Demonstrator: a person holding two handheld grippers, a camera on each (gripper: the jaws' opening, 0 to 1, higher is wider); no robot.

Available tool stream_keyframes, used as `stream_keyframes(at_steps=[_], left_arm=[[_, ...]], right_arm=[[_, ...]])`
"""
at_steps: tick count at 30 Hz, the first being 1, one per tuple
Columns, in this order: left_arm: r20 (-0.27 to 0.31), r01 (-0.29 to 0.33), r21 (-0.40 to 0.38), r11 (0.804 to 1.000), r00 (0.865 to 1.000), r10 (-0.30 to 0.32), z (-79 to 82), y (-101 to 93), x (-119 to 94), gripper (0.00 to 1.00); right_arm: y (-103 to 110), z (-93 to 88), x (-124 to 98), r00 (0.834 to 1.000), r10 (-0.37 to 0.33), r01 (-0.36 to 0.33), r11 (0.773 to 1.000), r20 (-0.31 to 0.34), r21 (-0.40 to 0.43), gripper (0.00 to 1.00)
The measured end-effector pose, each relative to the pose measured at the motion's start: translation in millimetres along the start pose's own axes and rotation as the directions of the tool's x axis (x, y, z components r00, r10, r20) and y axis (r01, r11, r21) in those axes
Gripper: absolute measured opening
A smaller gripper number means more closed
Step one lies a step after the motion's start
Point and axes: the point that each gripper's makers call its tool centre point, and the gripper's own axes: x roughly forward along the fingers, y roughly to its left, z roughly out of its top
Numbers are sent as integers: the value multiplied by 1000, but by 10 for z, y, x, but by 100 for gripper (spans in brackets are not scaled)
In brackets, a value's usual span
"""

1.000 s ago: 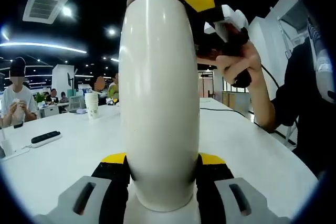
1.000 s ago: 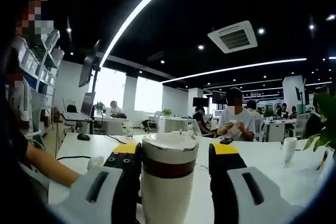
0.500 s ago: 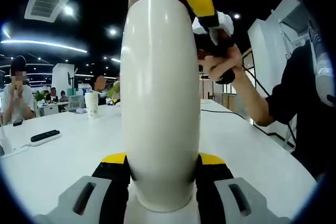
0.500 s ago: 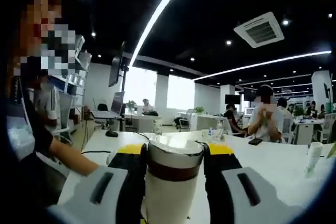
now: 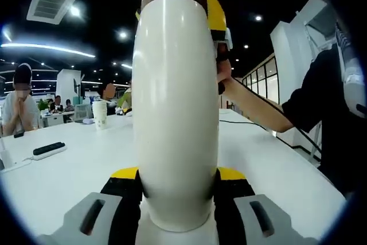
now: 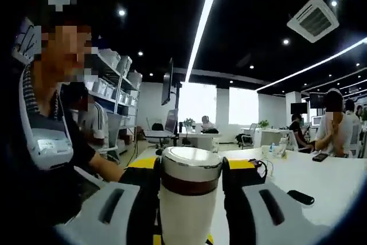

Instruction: Grasp the water cup twist off the cup lid place the cup lid on the table

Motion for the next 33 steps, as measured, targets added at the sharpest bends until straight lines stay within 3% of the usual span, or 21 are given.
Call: stream_keyframes(at_steps=[3, 7, 10, 13, 18, 22, 28, 31, 32, 33], left_arm=[[1, 0, 1, 1000, 1000, 0, 1, -1, 1, 50], [1, -1, 2, 1000, 1000, 1, 1, 4, 1, 50], [1, -1, 2, 1000, 1000, 1, 0, 1, 0, 50], [1, -1, 2, 1000, 1000, 1, 0, -2, -1, 50], [0, -4, 2, 1000, 1000, 4, -1, 0, 1, 50], [0, -3, 1, 1000, 1000, 3, -1, -3, -2, 50], [0, -4, 2, 1000, 1000, 4, 3, -27, 1, 50], [0, -3, 1, 1000, 1000, 3, 2, -16, 2, 50], [0, -3, 1, 1000, 1000, 3, 3, -14, 4, 50], [-1, -3, 1, 1000, 1000, 3, 2, -16, 4, 50]], right_arm=[[8, -133, -39, 995, -87, 89, 995, -43, 48, 48], [42, -264, -156, 975, -215, 218, 973, -48, 76, 63], [36, -282, -271, 925, -380, 381, 922, -28, 62, 63], [72, -200, -316, 872, -489, 488, 872, 10, 49, 62], [248, -56, -286, 832, -550, 553, 833, 64, -31, 56], [198, 109, -217, 797, -597, 603, 791, 86, -104, 56], [22, 151, -61, 787, -616, 613, 773, 36, -162, 55], [-95, 106, -59, 773, -634, 623, 760, -1, -187, 50], [-119, 89, -64, 774, -633, 619, 761, -15, -191, 49], [-99, 69, -36, 792, -610, 600, 786, -29, -150, 48]])
